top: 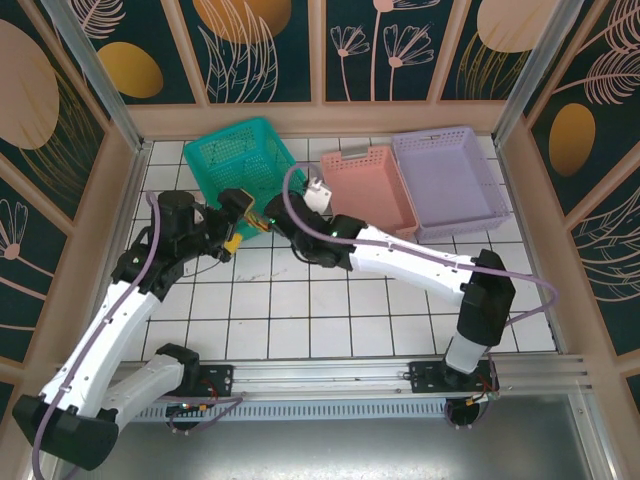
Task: Untangle the cables
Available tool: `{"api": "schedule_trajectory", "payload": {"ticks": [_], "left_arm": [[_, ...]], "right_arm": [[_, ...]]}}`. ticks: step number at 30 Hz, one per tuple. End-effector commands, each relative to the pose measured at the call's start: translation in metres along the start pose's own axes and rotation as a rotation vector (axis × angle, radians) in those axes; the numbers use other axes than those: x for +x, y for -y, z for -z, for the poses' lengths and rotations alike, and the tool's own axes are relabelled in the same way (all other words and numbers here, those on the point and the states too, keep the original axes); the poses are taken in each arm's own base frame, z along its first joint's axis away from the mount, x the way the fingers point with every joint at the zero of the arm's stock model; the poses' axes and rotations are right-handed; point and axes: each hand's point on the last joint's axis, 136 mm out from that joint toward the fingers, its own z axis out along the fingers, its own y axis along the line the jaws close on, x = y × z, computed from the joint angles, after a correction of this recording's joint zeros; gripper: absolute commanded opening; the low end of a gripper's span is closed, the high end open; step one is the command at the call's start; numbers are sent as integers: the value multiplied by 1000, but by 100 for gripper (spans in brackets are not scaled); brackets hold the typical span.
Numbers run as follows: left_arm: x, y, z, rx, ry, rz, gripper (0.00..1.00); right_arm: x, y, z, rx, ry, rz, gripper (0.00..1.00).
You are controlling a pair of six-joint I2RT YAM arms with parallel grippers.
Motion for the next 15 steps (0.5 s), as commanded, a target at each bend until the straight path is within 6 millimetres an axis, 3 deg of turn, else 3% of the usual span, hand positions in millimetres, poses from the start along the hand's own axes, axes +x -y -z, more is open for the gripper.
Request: {"api": "schedule_trajectory", "payload": {"ticks": [1, 2, 5, 9, 13, 15], "left_arm": [[0, 11, -10, 26, -27, 119, 98], [1, 21, -10, 36, -42, 116, 99], [1, 19, -16, 3, -41, 111, 96], [-1, 8, -24, -31, -28, 135, 87], [2, 18, -34, 25, -34, 173, 72], [4, 18, -42, 23, -38, 177, 70]], "right_arm": [[-36, -27, 15, -47, 173, 165, 0], [-39, -31, 17, -59, 182, 176, 0], [-49, -42, 22, -93, 196, 201, 0], [-58, -49, 24, -128, 178, 192, 0], [-61, -55, 27, -170, 147, 177, 0], [-60, -52, 25, -166, 128, 170, 0]]}}
